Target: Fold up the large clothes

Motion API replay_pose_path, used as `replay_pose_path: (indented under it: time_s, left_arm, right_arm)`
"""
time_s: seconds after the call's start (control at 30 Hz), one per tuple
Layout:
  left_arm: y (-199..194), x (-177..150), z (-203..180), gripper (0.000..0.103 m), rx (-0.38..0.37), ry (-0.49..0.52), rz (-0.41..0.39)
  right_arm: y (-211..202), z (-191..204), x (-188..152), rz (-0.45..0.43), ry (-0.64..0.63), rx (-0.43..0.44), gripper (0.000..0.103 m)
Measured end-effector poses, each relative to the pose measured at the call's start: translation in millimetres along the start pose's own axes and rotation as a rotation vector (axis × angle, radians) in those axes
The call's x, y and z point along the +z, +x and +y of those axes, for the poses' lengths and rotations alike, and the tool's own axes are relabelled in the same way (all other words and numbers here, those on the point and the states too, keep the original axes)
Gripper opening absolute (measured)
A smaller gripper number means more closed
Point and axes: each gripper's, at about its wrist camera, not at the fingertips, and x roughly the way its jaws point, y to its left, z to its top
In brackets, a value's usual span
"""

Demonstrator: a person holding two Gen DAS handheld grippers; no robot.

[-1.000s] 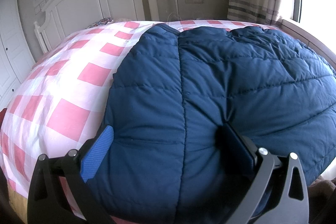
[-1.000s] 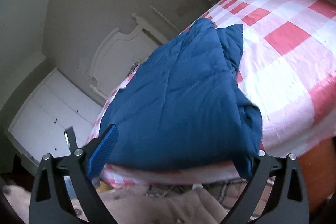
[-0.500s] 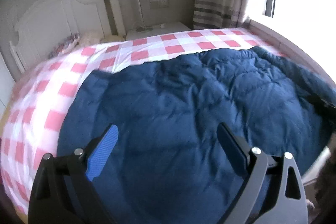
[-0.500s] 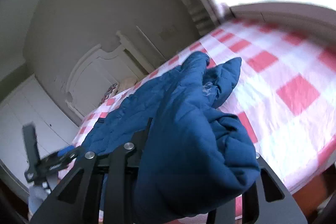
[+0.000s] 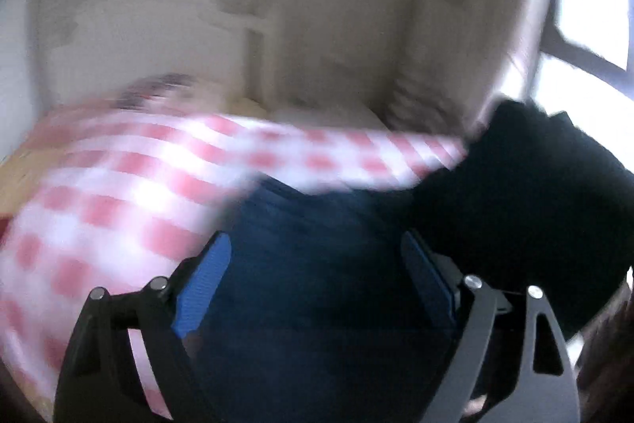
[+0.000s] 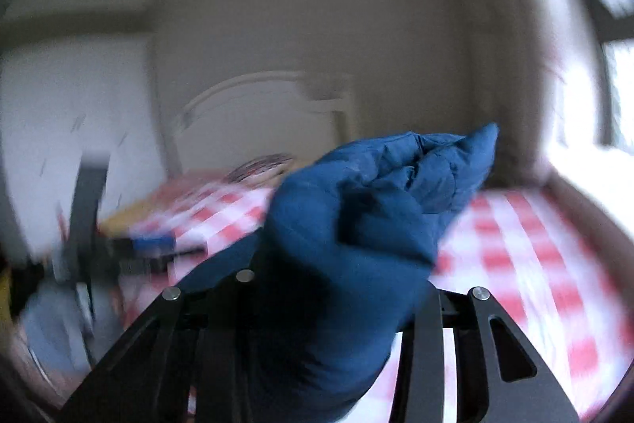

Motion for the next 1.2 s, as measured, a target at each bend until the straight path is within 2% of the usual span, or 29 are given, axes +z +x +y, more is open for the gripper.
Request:
replay_pose_path:
  time_s: [0.07, 0.13, 0.2, 0.27, 0.33, 0.37, 0.47, 0.5, 0.57, 0.67, 0.73, 0.77, 0.8, 0.83, 0.87, 0.97, 1.0, 1.03, 1.07, 1.1, 1.2]
  left_arm:
    - [-31, 16, 57, 0.088, 0.067, -0.107, -0.082]
    - [-46, 22, 88, 0.089, 0.093, -0.156, -0.104]
    - [-53, 19, 110, 0.089, 0.113, -0.174, -0.096]
    - [-48, 14, 118, 0.089, 0.097, -0.164, -0.061]
    - [-38, 9, 120, 0.089, 0.066, -0.139, -0.017]
    - [-30, 8, 117, 0.089, 0.043, -0.114, 0.008]
    - [-1, 16, 99, 0.090, -0.031, -0.041, 0.075]
    - [15, 22, 84, 0.092, -0.089, 0.003, 0.118]
    - [47, 35, 50, 0.093, -0.137, 0.116, 0.195]
    - [92, 45, 4, 0.093, -0.096, 0.266, 0.259]
    - [123, 45, -24, 0.093, -0.111, 0.379, 0.341]
    - [134, 43, -33, 0.093, -0.096, 0.424, 0.356]
    - [150, 37, -43, 0.094, -0.042, 0.494, 0.370]
    - [162, 30, -47, 0.100, -0.013, 0.531, 0.385]
    - [172, 26, -47, 0.101, -0.010, 0.540, 0.403]
    - [192, 19, -23, 0.101, -0.124, 0.397, 0.448]
    - [193, 16, -16, 0.101, -0.143, 0.378, 0.438]
    - [192, 11, -7, 0.101, -0.154, 0.353, 0.413]
    - [192, 9, -1, 0.101, -0.159, 0.332, 0.404]
    - [192, 6, 3, 0.101, -0.160, 0.314, 0.397]
    - [186, 1, 14, 0.101, -0.154, 0.271, 0.354]
  right_arm:
    - [28, 56, 6, 0.044, -0.164, 0.016, 0.038]
    - [65, 115, -3, 0.097, -0.313, 0.042, 0.038]
    - [110, 168, -28, 0.208, -0.454, 0.061, 0.038]
    - [144, 203, -63, 0.325, -0.572, 0.074, 0.040]
    - [155, 228, -93, 0.311, -0.728, 0.004, 0.042]
    - [156, 231, -96, 0.311, -0.754, -0.006, 0.043]
    - [156, 224, -90, 0.325, -0.720, 0.007, 0.048]
    - [161, 219, -91, 0.327, -0.726, 0.004, 0.050]
    - [158, 223, -96, 0.319, -0.734, -0.008, 0.051]
    - [158, 236, -108, 0.298, -0.775, -0.035, 0.053]
    - [161, 240, -117, 0.275, -0.793, -0.049, 0.053]
    - [161, 241, -118, 0.269, -0.798, -0.052, 0.054]
    - [161, 241, -119, 0.263, -0.806, -0.055, 0.054]
    - [160, 241, -119, 0.258, -0.811, -0.055, 0.056]
    - [158, 241, -118, 0.254, -0.815, -0.054, 0.060]
    - [143, 236, -112, 0.267, -0.820, 0.013, 0.073]
    - [131, 231, -107, 0.283, -0.804, 0.088, 0.090]
    - [117, 224, -101, 0.301, -0.768, 0.195, 0.094]
    - [102, 213, -94, 0.291, -0.718, 0.263, 0.093]
    - [90, 201, -86, 0.276, -0.677, 0.287, 0.092]
    - [70, 156, -58, 0.227, -0.540, 0.288, 0.088]
